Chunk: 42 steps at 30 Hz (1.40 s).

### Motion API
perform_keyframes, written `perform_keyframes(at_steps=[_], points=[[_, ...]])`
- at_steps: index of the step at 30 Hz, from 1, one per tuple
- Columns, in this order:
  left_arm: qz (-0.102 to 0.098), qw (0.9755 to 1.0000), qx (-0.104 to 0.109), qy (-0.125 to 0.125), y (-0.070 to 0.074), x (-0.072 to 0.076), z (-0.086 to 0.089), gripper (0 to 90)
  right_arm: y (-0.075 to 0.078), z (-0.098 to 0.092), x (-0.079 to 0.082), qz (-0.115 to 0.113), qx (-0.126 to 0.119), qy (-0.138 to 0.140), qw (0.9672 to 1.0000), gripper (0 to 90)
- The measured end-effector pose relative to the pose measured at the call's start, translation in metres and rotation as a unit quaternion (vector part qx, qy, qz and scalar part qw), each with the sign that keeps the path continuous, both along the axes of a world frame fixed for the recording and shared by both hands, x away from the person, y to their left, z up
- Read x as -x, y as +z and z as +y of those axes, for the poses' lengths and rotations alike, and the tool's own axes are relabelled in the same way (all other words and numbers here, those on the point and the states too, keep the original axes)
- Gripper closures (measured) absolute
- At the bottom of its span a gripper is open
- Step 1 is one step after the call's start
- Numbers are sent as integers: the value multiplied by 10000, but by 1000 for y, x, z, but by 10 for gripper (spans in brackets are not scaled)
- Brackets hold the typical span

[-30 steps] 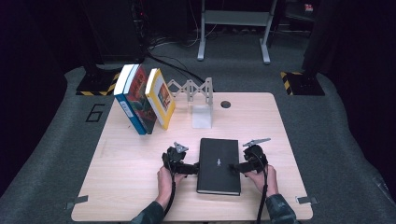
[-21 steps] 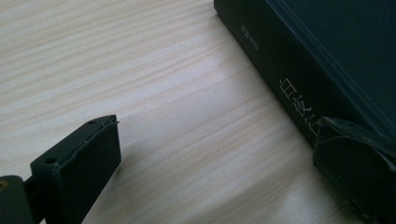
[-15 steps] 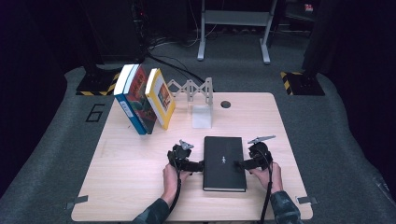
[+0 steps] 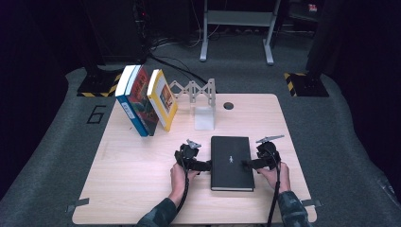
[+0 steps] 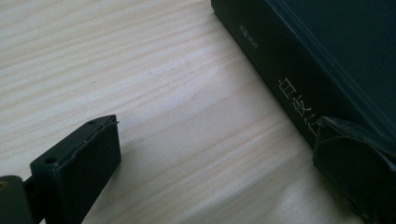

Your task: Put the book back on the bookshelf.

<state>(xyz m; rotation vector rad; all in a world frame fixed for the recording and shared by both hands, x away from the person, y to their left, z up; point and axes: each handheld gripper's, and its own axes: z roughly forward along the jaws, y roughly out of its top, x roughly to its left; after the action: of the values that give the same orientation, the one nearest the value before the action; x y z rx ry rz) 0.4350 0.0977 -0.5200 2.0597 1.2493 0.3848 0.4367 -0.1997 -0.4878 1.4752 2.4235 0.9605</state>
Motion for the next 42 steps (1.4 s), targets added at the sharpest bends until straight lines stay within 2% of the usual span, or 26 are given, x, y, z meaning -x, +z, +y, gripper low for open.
perform_keyframes(at_steps=[2,6,10,15,17,22,25,29,33,35,36,38,42], points=[[2,10000,47,42,0,-1,-3,7,0,-3,0,9,-4,-27,10000,123],[16,10000,-11,-34,0,-3,-8,7,0,-8,-1,9,-9,-96,10000,123],[-10,9999,129,67,-1,-5,-14,7,0,-12,-1,-6,15,-148,9999,123],[41,9999,109,33,0,-8,-21,7,1,-18,-2,32,40,-238,9997,123],[24,9998,171,74,-1,-9,-24,6,2,-20,-2,5,73,-260,9996,123],[52,9999,112,19,0,-13,-31,6,3,-25,-2,-23,183,-349,9992,124],[14,9999,137,49,-1,-13,-33,2,3,-28,-2,-23,135,-432,9990,124],[62,9999,68,-59,-1,-14,-32,0,2,-29,-2,19,96,-486,9988,120],[103,9998,76,-173,1,-12,-25,0,0,-31,-2,154,-91,-662,9976,105],[55,9998,137,-108,3,-10,-18,0,0,-31,-1,153,-64,-748,9971,84],[36,9999,100,-128,4,-8,-13,0,1,-30,1,151,-52,-829,9964,78],[-38,9998,174,-10,6,-4,-2,0,3,-28,3,111,-8,-869,9962,37],[-305,9994,84,155,10,5,26,0,11,-16,5,54,4,-844,9964,0]])
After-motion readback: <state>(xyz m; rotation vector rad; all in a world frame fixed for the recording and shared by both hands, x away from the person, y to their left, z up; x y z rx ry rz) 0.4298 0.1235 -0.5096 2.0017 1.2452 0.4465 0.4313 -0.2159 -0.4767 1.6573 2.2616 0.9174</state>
